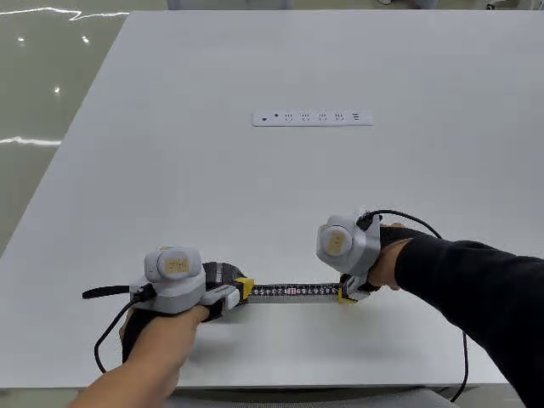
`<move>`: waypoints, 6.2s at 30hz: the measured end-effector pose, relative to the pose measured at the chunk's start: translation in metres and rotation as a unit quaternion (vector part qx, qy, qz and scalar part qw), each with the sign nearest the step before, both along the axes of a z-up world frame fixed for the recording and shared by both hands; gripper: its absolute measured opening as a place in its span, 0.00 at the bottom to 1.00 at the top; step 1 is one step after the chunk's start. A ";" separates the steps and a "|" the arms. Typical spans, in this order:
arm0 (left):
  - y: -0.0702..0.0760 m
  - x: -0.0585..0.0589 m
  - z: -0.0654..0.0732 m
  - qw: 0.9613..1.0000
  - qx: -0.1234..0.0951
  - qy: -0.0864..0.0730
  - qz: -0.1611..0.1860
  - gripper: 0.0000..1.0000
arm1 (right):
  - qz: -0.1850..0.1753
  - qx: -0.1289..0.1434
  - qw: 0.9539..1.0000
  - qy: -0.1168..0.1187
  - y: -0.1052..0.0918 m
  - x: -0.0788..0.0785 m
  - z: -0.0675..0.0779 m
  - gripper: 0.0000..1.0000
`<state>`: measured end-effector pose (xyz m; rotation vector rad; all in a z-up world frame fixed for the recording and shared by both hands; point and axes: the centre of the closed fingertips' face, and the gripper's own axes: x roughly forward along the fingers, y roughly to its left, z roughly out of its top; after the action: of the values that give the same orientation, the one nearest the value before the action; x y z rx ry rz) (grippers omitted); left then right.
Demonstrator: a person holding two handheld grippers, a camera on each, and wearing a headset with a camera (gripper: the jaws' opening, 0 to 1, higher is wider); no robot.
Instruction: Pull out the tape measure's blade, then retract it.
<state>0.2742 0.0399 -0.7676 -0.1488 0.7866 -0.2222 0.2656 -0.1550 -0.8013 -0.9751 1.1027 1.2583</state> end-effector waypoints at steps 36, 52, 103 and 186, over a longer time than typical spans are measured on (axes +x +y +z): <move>0.000 -0.001 0.001 1.000 -0.010 0.003 0.000 0.60 | 0.002 0.034 0.999 0.004 0.013 -0.001 0.001 0.11; 0.001 -0.001 0.001 1.000 -0.011 0.004 0.000 0.60 | 0.002 0.034 0.999 0.003 0.019 -0.002 0.001 0.11; 0.000 -0.001 0.001 1.000 -0.015 0.006 -0.003 0.60 | 0.006 0.061 0.998 0.000 0.036 -0.002 0.001 0.11; 0.000 -0.002 0.001 1.000 -0.020 0.008 -0.003 0.60 | 0.010 0.102 0.995 0.006 0.070 -0.005 0.002 0.10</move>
<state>0.2726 0.0396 -0.7663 -0.1865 0.7993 -0.2430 0.2607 -0.0853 -0.7992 -0.8268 0.9542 1.3648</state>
